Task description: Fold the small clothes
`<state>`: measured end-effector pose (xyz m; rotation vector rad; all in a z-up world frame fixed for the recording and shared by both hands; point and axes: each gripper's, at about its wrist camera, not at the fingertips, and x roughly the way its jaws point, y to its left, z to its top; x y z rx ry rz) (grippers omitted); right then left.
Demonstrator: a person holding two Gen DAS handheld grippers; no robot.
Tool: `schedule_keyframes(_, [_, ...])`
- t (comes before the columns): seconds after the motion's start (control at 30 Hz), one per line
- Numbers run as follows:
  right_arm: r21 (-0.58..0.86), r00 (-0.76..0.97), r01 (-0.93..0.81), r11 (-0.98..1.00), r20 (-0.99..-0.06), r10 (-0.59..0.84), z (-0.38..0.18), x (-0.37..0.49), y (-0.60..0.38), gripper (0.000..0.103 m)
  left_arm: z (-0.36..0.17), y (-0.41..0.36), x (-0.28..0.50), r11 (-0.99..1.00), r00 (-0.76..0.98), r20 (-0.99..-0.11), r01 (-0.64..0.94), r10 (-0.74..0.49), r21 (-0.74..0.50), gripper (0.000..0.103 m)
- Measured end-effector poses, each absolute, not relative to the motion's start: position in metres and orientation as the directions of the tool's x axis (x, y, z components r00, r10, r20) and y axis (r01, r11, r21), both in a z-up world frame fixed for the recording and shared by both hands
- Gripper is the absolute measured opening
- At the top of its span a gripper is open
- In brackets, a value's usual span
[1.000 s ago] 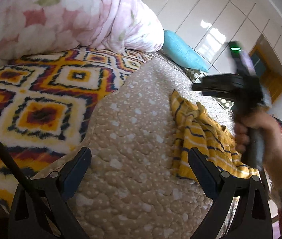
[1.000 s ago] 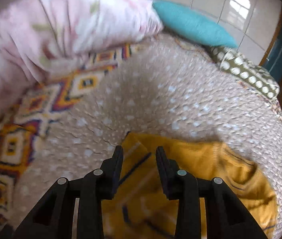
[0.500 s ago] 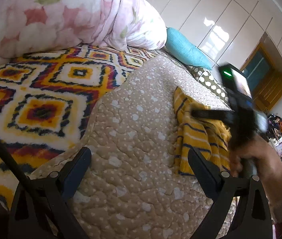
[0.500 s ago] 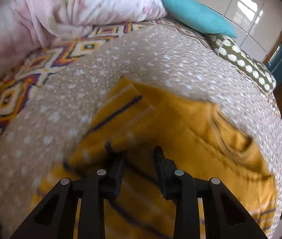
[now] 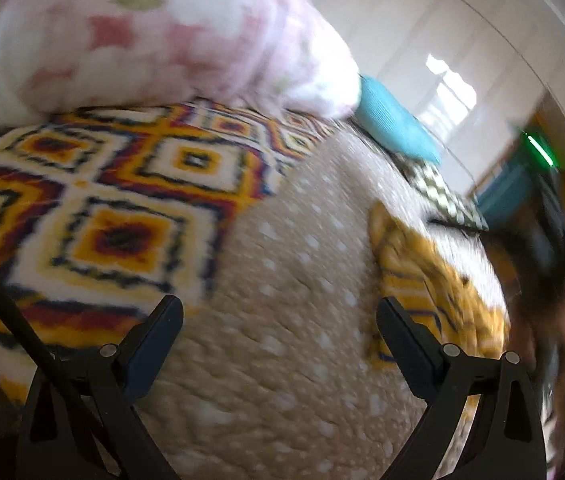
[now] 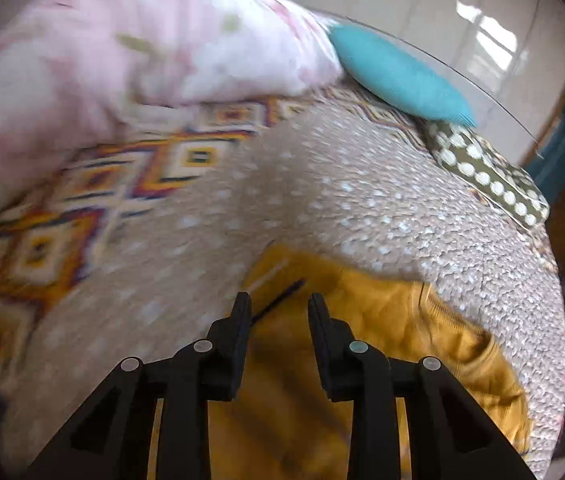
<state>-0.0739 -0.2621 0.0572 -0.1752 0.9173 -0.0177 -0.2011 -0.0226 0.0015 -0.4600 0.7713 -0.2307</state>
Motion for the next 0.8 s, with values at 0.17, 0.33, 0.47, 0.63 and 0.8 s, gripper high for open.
schedule_keyframes(0.17, [-0.201,0.609,-0.293,0.935,-0.793,0.02,0.054,-0.168,-0.221,0.042,0.0,0.008,-0.202,0.852,0.738,-0.608,-0.088,-0.293,-0.517,0.096])
schedule_keyframes(0.33, [-0.37,0.628,-0.472,0.8,-0.778,0.011,0.023,-0.216,-0.174,0.045,-0.005,0.025,-0.2,0.824,0.74,-0.618,-0.158,-0.266,-0.544,0.096])
schedule_keyframes(0.47, [-0.531,0.651,-0.51,0.677,-0.753,-0.099,-0.012,-0.214,-0.161,0.044,-0.006,0.026,-0.201,0.83,0.741,-0.619,-0.155,-0.261,-0.536,0.096])
schedule_keyframes(0.63, [-0.467,0.6,-0.507,0.724,-0.795,-0.093,-0.022,-0.2,-0.162,0.017,-0.005,0.026,-0.201,0.827,0.74,-0.618,-0.154,-0.266,-0.541,0.096])
schedule_keyframes(0.8, [-0.169,0.554,-0.382,0.909,-0.829,0.079,0.022,-0.173,-0.188,0.011,-0.005,0.032,-0.203,0.813,0.748,-0.607,-0.163,-0.267,-0.559,0.096])
